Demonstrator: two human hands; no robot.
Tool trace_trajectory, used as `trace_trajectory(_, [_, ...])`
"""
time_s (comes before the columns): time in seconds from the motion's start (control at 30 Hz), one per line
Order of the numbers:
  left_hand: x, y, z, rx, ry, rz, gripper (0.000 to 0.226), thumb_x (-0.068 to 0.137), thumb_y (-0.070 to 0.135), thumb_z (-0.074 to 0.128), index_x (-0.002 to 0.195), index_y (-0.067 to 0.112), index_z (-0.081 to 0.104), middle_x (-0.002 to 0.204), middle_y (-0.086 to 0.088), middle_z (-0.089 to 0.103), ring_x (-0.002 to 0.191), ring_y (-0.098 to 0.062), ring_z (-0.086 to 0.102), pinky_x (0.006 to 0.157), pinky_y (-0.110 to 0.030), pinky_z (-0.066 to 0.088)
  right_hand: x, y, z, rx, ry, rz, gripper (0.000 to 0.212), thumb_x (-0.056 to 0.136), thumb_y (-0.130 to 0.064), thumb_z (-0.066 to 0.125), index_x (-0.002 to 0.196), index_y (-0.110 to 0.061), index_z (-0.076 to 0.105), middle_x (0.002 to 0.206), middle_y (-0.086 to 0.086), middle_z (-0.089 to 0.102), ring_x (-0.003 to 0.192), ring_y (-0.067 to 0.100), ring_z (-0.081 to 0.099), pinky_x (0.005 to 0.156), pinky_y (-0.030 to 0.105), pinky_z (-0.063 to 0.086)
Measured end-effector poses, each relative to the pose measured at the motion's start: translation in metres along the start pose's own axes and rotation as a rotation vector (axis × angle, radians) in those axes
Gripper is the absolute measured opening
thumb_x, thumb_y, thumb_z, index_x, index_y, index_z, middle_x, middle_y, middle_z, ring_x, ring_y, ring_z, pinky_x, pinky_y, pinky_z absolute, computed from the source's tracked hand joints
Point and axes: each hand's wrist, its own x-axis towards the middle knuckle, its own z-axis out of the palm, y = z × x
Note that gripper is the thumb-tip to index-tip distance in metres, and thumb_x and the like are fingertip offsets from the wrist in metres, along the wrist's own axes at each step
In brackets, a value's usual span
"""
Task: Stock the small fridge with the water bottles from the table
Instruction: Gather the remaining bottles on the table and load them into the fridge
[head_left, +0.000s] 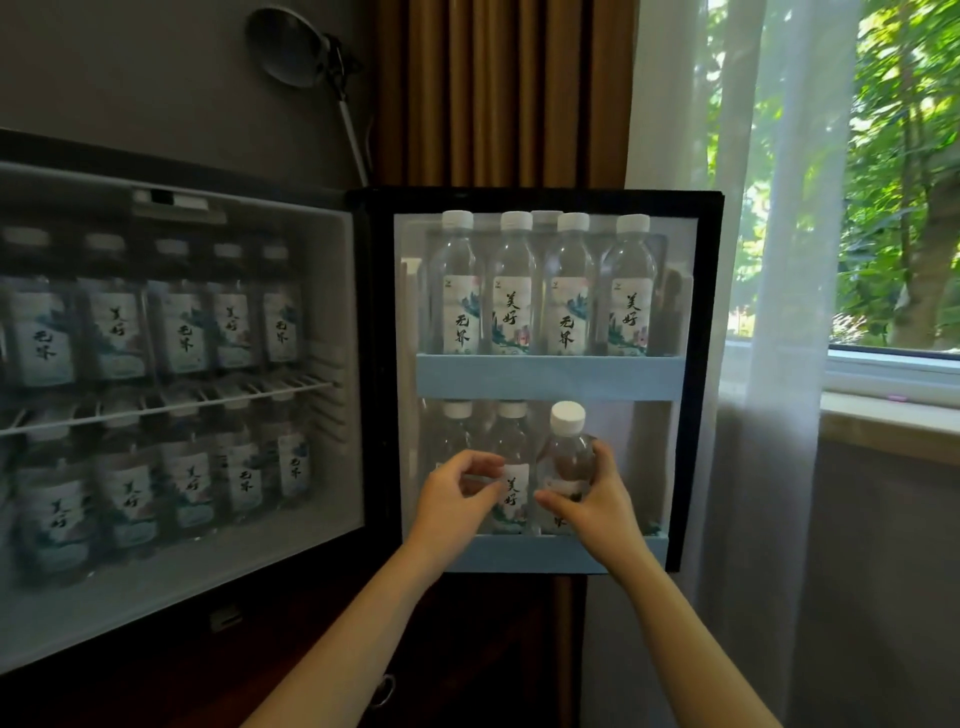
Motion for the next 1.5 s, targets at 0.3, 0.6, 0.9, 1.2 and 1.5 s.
trace_trajectory(0.3, [-0.001, -0.002, -0.013, -0.049, -0.002, -0.017, 0.026, 0.087, -0.001, 0.057, 0.086, 0.024, 0.063, 0.088, 0.003, 0.067, 0.083, -0.011, 0.063, 0.066, -0.013, 0.05, 0.01, 0.015, 0.006, 0.039, -0.042, 0.137, 0.069, 0.079, -0.024, 0.073, 0.136, -0.018, 0.033, 0.105, -0.008, 0.061, 0.099, 0.012, 0.062, 0.086, 0.028, 0.052])
trace_trajectory(0.6, [-0.013, -0.01, -0.034, -0.062, 0.073, -0.069, 0.021, 0.088, 0.0, 0.057, 0.082, 0.018, 0.066, 0.082, -0.003, 0.066, 0.067, -0.008, 0.061, 0.068, -0.021, 0.053, -0.015, 0.012, 0.026, -0.099, 0.503, -0.089, 0.053, 0.082, -0.035, 0.055, 0.123, -0.003, 0.046, 0.111, 0.004, 0.047, 0.107, 0.018, 0.044, 0.09, 0.032, 0.04])
trace_trajectory(0.9, [-0.036, -0.012, -0.102, -0.028, 0.254, -0.116, 0.025, 0.09, 0.001, 0.054, 0.08, 0.02, 0.065, 0.082, 0.0, 0.066, 0.068, -0.005, 0.062, 0.067, -0.019, 0.054, -0.016, -0.031, 0.11, -0.332, 0.404, -0.466, 0.02, 0.084, -0.018, 0.044, 0.081, -0.005, 0.059, 0.074, 0.006, 0.058, 0.072, 0.017, 0.046, 0.067, 0.016, 0.03])
trace_trajectory(1.2, [-0.095, -0.027, -0.23, 0.064, 0.519, -0.216, 0.024, 0.094, 0.006, 0.049, 0.081, 0.021, 0.063, 0.079, -0.001, 0.065, 0.064, -0.009, 0.06, 0.061, -0.017, 0.05, -0.053, -0.093, 0.257, -0.054, -0.145, -0.369, 0.005, 0.088, -0.009, 0.056, 0.088, -0.008, 0.061, 0.075, -0.003, 0.058, 0.072, 0.014, 0.056, 0.066, 0.026, 0.043])
trace_trajectory(1.5, [-0.194, -0.058, -0.354, 0.132, 0.761, -0.37, 0.023, 0.093, 0.004, 0.05, 0.08, 0.016, 0.065, 0.069, 0.0, 0.065, 0.057, -0.002, 0.059, 0.054, -0.014, 0.047, -0.122, -0.15, 0.41, 0.043, -0.729, -0.421, 0.007, 0.087, -0.012, 0.058, 0.089, -0.013, 0.064, 0.074, 0.002, 0.064, 0.07, 0.017, 0.057, 0.067, 0.031, 0.043])
